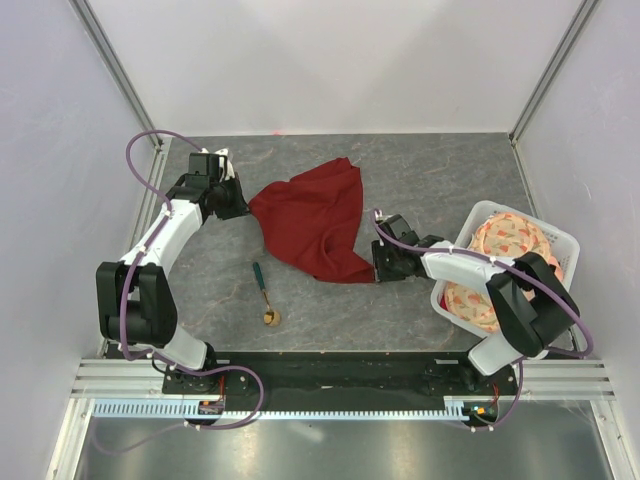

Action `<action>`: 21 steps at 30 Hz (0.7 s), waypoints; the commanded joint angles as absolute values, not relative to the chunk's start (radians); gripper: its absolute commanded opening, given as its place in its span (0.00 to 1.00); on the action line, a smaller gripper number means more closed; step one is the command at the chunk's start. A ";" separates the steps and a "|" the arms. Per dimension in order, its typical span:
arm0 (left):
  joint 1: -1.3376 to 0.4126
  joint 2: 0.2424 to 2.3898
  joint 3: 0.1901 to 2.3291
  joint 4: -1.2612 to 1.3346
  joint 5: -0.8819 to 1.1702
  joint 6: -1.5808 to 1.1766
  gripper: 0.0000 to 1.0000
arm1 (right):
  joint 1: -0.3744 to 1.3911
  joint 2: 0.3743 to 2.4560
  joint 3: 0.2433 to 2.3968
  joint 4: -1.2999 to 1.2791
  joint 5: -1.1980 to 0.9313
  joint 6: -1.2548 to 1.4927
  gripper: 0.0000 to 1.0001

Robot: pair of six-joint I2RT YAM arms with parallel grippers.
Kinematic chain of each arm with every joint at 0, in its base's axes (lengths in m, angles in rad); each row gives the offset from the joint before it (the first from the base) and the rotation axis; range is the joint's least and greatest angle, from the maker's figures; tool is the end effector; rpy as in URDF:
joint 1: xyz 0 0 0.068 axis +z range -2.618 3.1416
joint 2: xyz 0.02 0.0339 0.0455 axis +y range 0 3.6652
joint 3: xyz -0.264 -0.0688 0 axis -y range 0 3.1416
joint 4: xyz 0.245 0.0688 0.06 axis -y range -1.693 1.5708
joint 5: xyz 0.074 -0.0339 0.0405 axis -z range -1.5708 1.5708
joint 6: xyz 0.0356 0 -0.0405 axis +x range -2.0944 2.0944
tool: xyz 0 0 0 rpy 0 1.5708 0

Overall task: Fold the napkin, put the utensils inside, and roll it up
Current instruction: Flatten the napkin out

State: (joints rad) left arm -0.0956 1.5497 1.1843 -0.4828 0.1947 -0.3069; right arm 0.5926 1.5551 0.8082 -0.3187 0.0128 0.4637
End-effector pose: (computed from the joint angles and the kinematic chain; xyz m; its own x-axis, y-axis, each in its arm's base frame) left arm 0.3345 -0.0390 0.2642 -0.7786 -0.2231 -0.5866 -0.0149 0.9410 -0.3381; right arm 0.2403 0.1613 0.1591 -0.8967 -0.0646 -0.4379 -0.1703 0.9635 0.2064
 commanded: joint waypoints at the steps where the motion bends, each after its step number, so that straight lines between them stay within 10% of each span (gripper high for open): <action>1: -0.089 1.552 1.190 -0.474 0.230 -0.268 0.02 | 0.592 1.611 0.816 -0.279 0.023 0.451 0.27; 5: -0.089 1.551 1.193 -0.474 0.242 -0.270 0.02 | 0.592 1.617 0.841 -0.275 0.043 0.445 0.00; 21: -0.077 1.434 1.651 -0.506 0.296 -0.423 0.02 | 0.499 1.304 1.351 -0.472 0.512 0.141 0.00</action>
State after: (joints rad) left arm -0.0845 1.5215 1.4452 -0.5312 0.2531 -0.3531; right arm 0.4934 1.4246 1.2045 -0.4473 0.3389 0.2718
